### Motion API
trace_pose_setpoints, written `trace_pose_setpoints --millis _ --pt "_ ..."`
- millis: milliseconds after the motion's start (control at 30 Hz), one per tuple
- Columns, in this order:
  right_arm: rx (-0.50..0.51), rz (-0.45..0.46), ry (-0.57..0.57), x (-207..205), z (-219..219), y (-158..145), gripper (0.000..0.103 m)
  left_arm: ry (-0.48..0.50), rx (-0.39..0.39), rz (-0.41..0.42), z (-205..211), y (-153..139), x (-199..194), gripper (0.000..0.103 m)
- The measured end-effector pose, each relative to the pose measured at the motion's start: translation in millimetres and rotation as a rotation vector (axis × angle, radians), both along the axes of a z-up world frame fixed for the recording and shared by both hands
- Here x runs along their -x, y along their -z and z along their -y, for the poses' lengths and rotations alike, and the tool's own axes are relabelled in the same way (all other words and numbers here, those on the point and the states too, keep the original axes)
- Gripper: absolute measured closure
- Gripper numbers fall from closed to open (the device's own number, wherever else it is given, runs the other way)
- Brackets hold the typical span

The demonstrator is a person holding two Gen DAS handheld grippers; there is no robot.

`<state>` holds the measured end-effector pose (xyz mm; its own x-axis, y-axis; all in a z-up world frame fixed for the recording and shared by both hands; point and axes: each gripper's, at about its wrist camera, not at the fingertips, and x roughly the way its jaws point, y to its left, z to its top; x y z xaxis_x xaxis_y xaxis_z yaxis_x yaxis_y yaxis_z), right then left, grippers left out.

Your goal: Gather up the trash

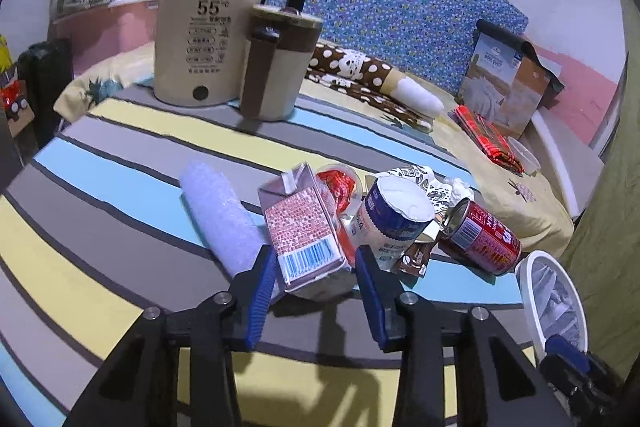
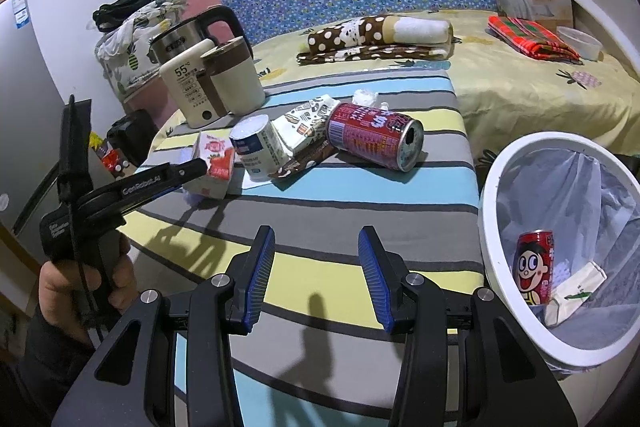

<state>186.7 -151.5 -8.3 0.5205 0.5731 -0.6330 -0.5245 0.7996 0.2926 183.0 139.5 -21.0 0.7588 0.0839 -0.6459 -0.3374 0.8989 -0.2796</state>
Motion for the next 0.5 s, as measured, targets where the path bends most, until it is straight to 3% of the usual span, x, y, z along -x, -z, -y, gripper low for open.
trace_pose_setpoints --millis 400,500 --pt "0.034 0.044 -0.086 -8.7 -47.4 -9.0 0.057 0.075 -0.135 0.026 3.9 -10.8 42.2 0.066" --pt "0.062 0.057 -0.117 -15.3 -66.1 -7.4 0.053 0.097 -0.147 0.027 1.8 -7.7 51.3 0.067"
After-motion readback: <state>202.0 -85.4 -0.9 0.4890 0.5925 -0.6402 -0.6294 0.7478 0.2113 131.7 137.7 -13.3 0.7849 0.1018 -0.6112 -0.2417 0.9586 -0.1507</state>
